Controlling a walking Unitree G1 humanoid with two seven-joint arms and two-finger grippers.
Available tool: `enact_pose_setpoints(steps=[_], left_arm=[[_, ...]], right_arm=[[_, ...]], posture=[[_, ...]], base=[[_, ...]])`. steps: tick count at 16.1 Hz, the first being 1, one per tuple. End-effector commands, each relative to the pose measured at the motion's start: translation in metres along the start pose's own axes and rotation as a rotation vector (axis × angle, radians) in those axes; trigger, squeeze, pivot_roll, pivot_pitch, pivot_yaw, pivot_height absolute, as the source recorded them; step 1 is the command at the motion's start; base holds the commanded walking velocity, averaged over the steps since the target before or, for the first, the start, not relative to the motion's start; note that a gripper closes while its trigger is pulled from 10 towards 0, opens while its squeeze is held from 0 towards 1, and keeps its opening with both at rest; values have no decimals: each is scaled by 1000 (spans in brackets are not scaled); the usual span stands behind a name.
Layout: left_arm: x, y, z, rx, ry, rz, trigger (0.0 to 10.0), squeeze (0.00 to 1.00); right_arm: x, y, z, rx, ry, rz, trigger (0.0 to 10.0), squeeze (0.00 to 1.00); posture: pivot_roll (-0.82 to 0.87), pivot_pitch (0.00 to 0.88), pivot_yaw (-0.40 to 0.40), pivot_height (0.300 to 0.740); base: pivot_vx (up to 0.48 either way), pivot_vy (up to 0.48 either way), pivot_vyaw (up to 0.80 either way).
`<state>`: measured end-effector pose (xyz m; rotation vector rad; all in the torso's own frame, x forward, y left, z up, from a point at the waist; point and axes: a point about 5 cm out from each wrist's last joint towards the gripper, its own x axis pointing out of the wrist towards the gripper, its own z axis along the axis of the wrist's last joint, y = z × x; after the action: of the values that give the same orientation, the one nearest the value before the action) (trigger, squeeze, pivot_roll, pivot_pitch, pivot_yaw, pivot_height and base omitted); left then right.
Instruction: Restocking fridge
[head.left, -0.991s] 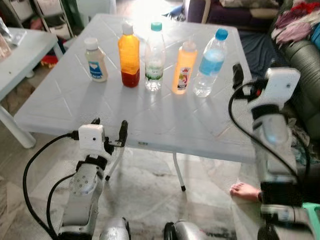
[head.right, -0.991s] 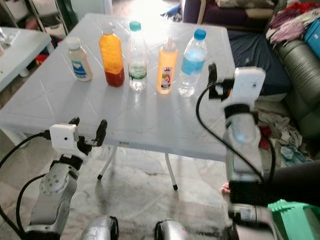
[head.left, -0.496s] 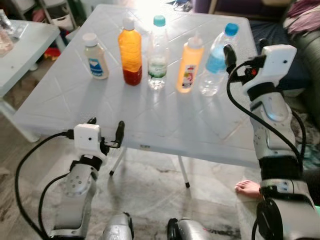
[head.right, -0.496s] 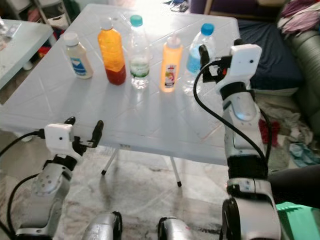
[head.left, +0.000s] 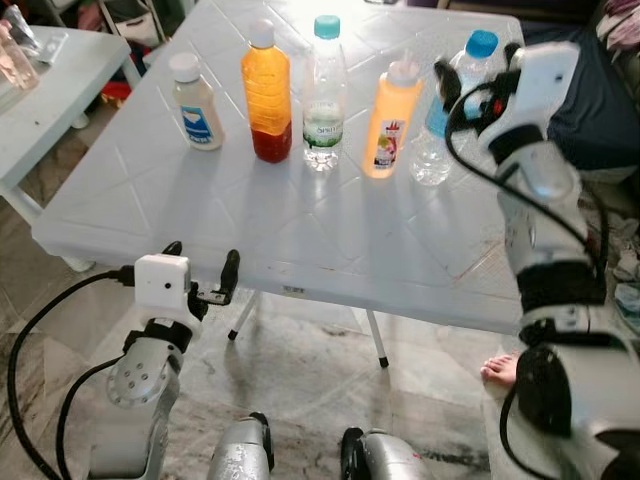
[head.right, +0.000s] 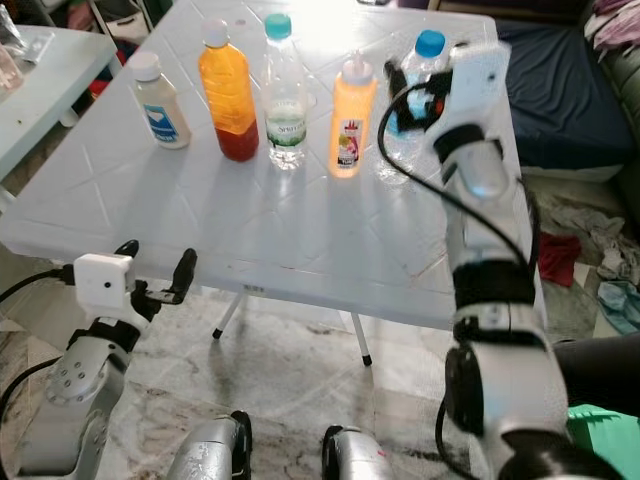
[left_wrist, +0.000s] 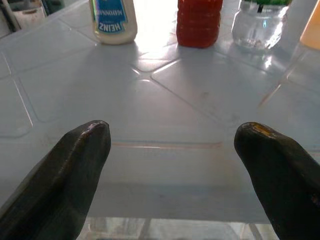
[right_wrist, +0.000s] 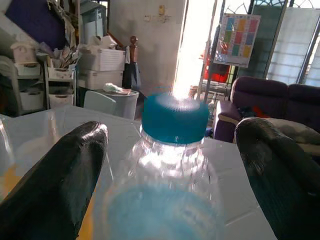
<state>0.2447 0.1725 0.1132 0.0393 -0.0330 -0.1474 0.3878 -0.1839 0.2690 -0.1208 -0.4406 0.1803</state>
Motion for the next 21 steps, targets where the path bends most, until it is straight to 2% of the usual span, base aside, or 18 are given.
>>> enact_pose_setpoints(steps=[1, 4, 5, 8, 13, 17, 21], left_arm=[[-3, 3, 2, 7, 3, 2, 10000, 0], [-3, 1, 2, 5, 10, -4, 10000, 0], [-3, 1, 2, 4, 12, -6, 10000, 0], [0, -2, 2, -1, 16, -12, 10000, 0], [1, -2, 1, -4, 18, -11, 10000, 0], [2, -3, 0, -6, 22, -14, 10000, 0], [3, -6, -2, -10, 29, -19, 10000, 0]], right_arm=[[5, -1, 6, -14, -18, -2, 10000, 0], [10, -5, 9, -41, -17, -2, 10000, 0], [11, -6, 9, -42, -14, 0, 157, 0], [14, -5, 8, -82, 2, 39, 0, 0], [20, -4, 12, -86, 3, 52, 0, 0], [24, 1, 9, -83, 49, 85, 0, 0], [23, 0, 6, -93, 82, 67, 0, 0]], posture=[[242, 220, 20, 740], [235, 221, 23, 740], [233, 221, 23, 740], [225, 217, 22, 740], [225, 214, 18, 740], [221, 209, 15, 740], [212, 203, 13, 740]], base=[[0, 0, 0], [0, 0, 0], [0, 0, 0], [0, 0, 0], [0, 0, 0], [0, 0, 0], [0, 0, 0]])
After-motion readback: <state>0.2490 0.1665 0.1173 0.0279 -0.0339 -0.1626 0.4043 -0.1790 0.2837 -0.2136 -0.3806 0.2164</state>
